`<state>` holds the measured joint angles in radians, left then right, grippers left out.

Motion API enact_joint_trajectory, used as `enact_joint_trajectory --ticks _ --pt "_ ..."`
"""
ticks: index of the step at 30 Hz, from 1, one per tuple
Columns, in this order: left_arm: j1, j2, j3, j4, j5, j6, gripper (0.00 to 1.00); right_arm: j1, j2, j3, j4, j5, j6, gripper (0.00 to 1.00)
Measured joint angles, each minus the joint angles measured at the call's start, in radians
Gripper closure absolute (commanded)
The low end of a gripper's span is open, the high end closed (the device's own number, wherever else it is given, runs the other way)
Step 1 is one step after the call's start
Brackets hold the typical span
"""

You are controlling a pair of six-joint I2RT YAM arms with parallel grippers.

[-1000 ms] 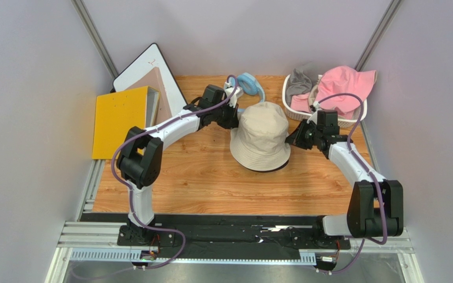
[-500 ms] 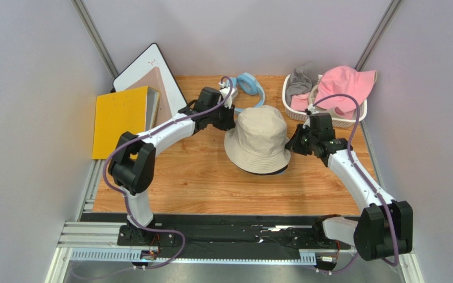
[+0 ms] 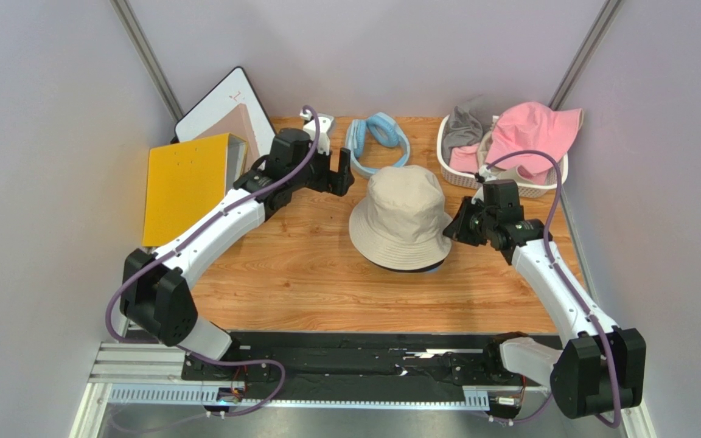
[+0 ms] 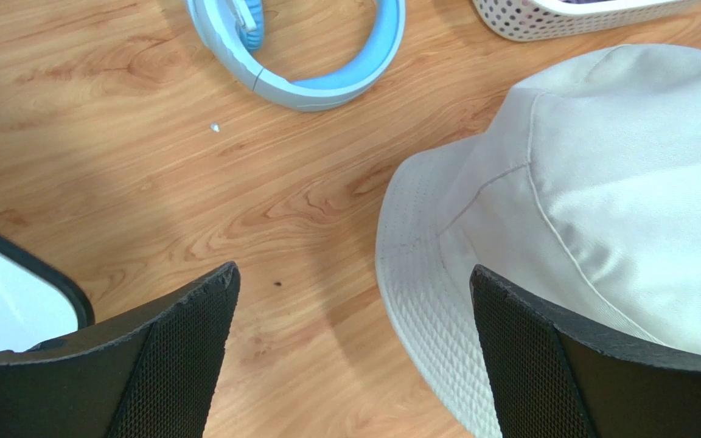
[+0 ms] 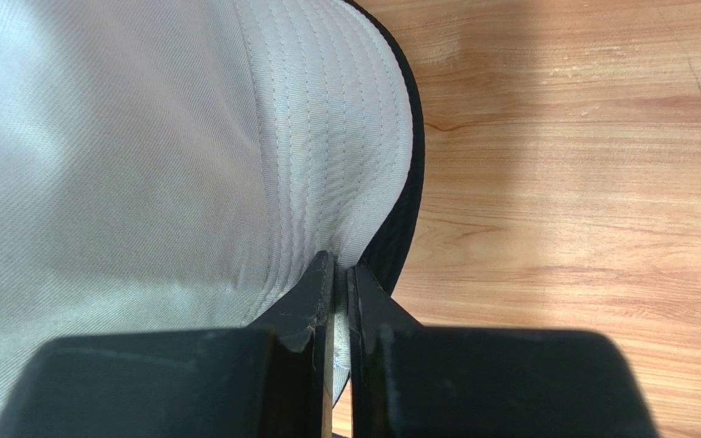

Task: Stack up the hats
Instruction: Stack the hat on the hat.

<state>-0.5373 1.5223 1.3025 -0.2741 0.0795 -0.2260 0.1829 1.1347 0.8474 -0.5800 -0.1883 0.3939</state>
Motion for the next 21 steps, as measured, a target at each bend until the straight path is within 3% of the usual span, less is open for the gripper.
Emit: enact_joint_trajectory --ticks 6,11,12,21 --pt "-0.070 -0.080 0.000 -0.004 -0.037 -0.037 0.01 0.010 -0.024 -0.016 -0.010 -0.002 -0.017 0.62" --pt "-0.230 -0.065 0.117 0.021 -0.090 -0.033 0.01 0.025 -0.047 -0.017 -0.020 -0.002 -0.025 0.18" --pt "-0.249 -0.058 0.138 0.024 -0.098 -0.030 0.00 0.029 -0.053 -0.018 -0.027 -0.002 -0.025 0.00" --pt "-0.332 0.070 0.243 0.042 -0.185 0.027 0.01 0.039 -0.140 -0.003 -0.117 0.024 -0.020 0.00"
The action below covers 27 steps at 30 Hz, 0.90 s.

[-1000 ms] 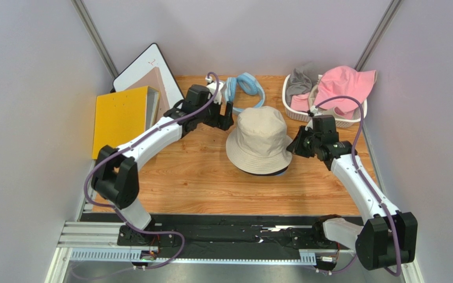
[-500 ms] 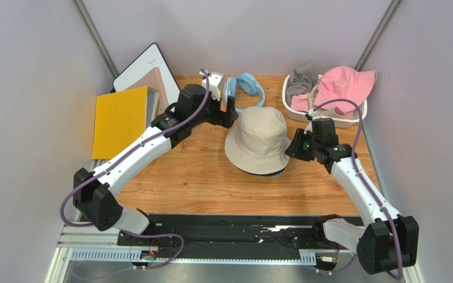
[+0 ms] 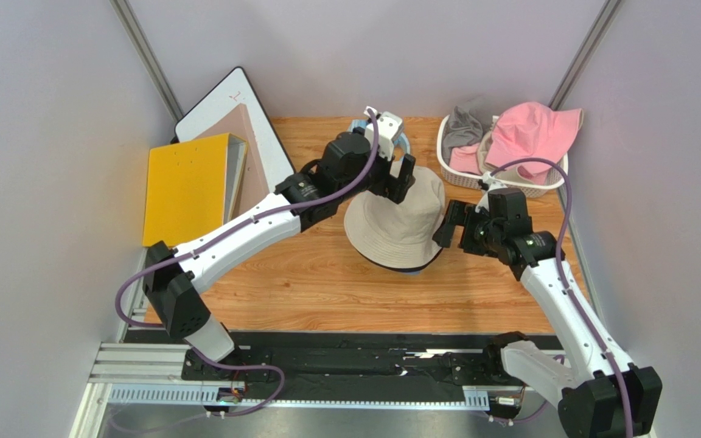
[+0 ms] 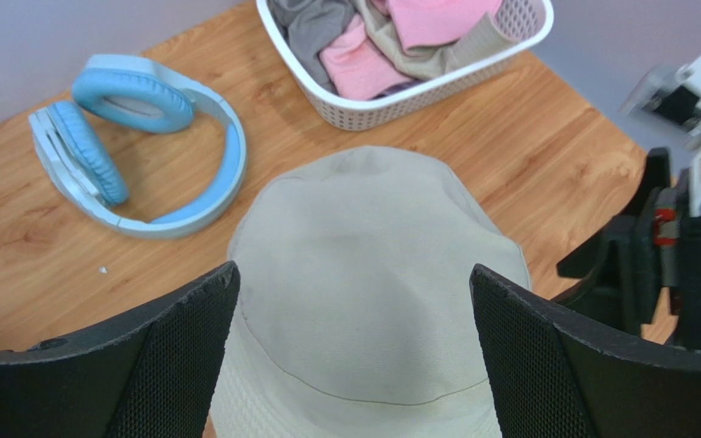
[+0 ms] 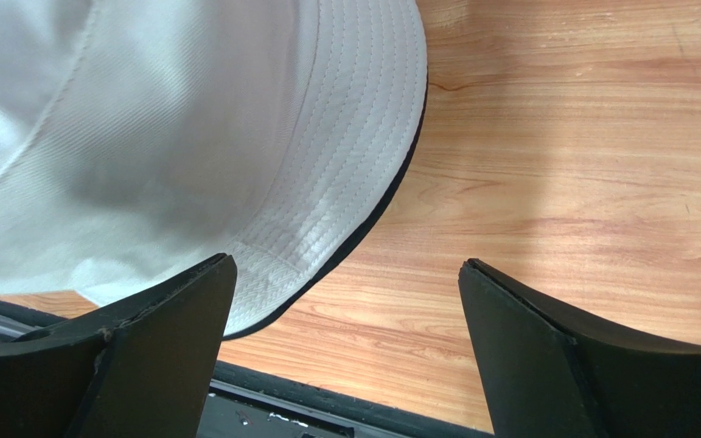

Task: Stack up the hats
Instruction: Stack the hat on the hat.

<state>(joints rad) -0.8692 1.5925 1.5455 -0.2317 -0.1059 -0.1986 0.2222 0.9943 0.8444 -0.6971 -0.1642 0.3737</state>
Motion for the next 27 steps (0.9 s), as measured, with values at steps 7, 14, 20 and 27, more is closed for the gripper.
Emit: enact_joint_trajectory --ticks 7,14,20,27 --pt "-0.032 0.008 -0.108 0.000 0.003 0.011 0.01 0.000 -0.088 0.027 -0.067 0.018 0.011 0.00" --pt "-0.035 -0.080 -0.265 0.053 -0.007 0.003 0.01 0.000 -0.129 0.042 -0.099 0.025 0.021 0.00" --pt "-0.035 -0.092 -0.275 0.055 -0.009 0.003 0.01 0.000 -0.129 0.046 -0.105 0.024 0.023 0.00" --pt "-0.035 -0.109 -0.275 0.044 -0.024 0.004 0.00 0.000 -0.142 0.092 -0.135 0.024 0.021 0.00"
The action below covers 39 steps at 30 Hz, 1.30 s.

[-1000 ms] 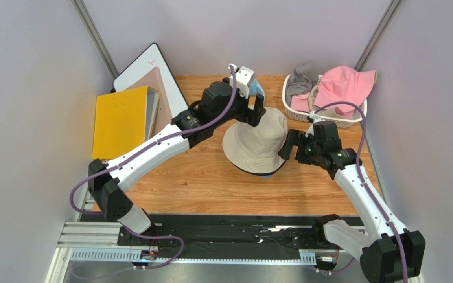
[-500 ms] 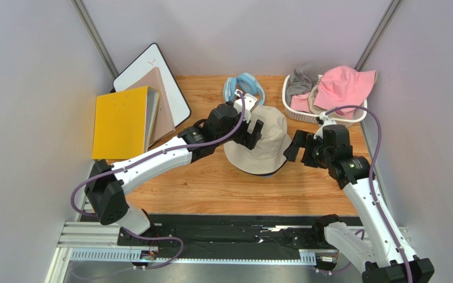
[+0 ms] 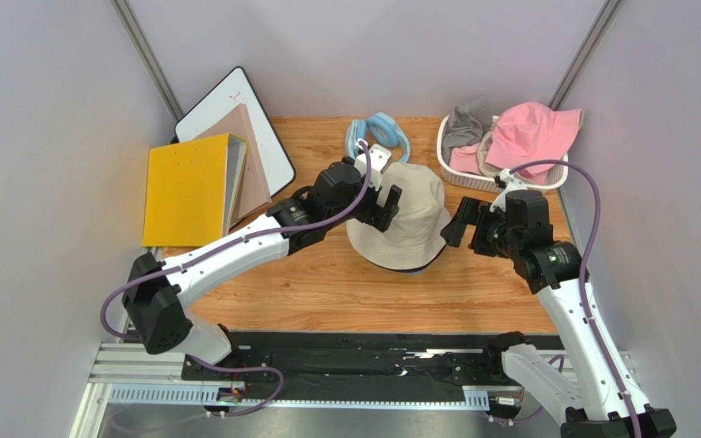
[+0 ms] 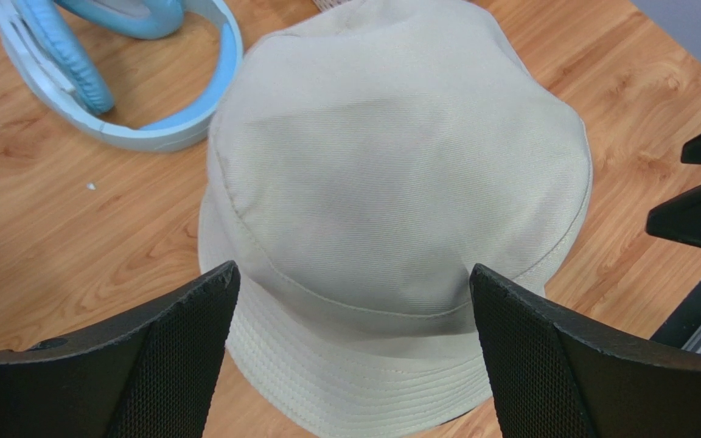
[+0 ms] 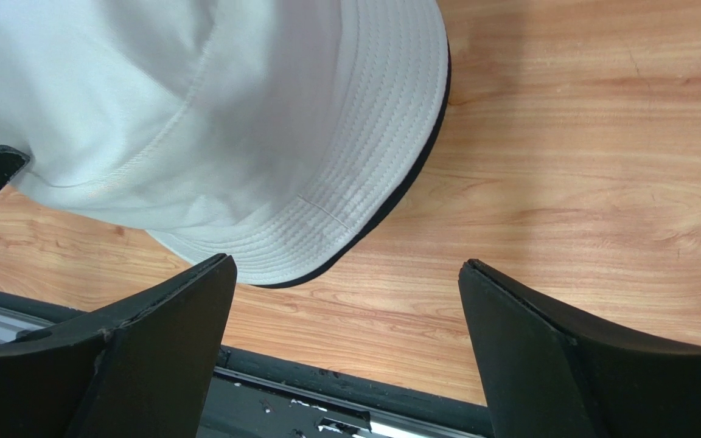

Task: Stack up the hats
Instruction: Stack the hat on the hat, then pick up the hat from the bin.

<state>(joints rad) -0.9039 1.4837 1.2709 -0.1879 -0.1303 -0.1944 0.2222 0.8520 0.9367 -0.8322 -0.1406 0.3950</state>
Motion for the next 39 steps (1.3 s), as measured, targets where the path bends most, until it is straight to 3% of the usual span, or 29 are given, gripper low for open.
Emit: enact_joint_trajectory --ticks 8,11,17,23,29,35,39 --pt "0.034 -0.198 -0.001 -0.026 -0.058 0.016 0.00 -0.009 -0.015 0.085 -0.008 0.037 -0.017 0.00" --pt "0.143 -0.286 -0.025 -0.021 -0.018 -0.011 0.00 -0.059 0.011 0.097 -0.008 0.033 -0.028 0.00" --pt "0.406 -0.416 -0.136 -0.092 0.042 -0.080 0.01 -0.367 0.089 0.143 -0.008 -0.077 -0.054 0.00" --pt "0.499 -0.499 -0.138 -0.278 0.062 -0.096 0.01 -0.515 0.163 0.273 -0.005 -0.126 -0.056 0.00" --pt "0.500 -0.512 -0.067 -0.392 0.102 -0.050 0.00 -0.572 0.358 0.487 0.010 -0.135 -0.058 0.03" --pt "0.500 -0.549 -0.126 -0.420 0.120 -0.010 0.01 -0.570 0.668 0.728 0.008 -0.112 -0.072 0.10" --pt "0.500 -0.547 -0.159 -0.433 0.122 0.003 0.01 -0.555 0.827 0.779 0.000 -0.067 -0.074 0.12"
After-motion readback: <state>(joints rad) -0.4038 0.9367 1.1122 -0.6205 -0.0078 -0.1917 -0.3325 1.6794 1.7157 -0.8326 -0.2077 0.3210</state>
